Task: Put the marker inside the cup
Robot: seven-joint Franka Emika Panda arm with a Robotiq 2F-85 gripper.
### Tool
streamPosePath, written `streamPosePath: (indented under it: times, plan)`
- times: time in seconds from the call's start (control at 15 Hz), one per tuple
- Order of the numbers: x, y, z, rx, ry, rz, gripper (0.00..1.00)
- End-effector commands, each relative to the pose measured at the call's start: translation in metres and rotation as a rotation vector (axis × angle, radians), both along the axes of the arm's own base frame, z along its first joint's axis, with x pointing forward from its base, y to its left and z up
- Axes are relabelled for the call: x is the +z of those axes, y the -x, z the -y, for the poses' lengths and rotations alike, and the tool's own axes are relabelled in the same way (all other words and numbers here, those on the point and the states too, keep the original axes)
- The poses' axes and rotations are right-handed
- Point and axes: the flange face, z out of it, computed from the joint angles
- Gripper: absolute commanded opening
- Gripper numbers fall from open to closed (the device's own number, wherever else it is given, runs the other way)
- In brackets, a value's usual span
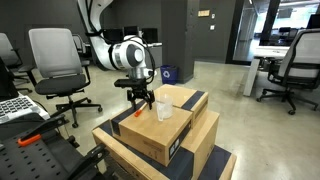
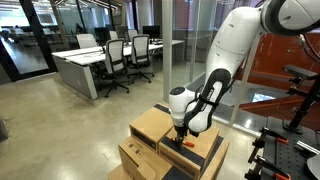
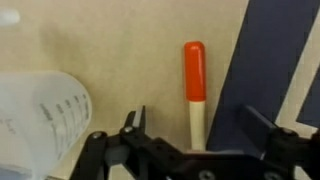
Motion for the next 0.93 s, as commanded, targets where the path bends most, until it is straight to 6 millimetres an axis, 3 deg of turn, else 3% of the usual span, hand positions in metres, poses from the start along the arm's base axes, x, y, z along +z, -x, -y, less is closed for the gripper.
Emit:
streamPosePath:
  times: [0.0,0.33,0.4,0.47,0.87]
  plan:
    - [-0.0001,-0.0008,-0.0002,0.0,0.0,-0.001,1.0]
    - [-0.0001,-0.0007,-0.0002,0.0,0.0,-0.001,1.0]
    - [-0.0001,-0.0008,-0.0002,0.0,0.0,-0.001,0.75]
    - [0.0,-0.0004,-0.0003,0.003,-0.001,0.0,0.74]
    - [0.002,-0.0025,-0.001,0.002,-0.003,0.005,0.27]
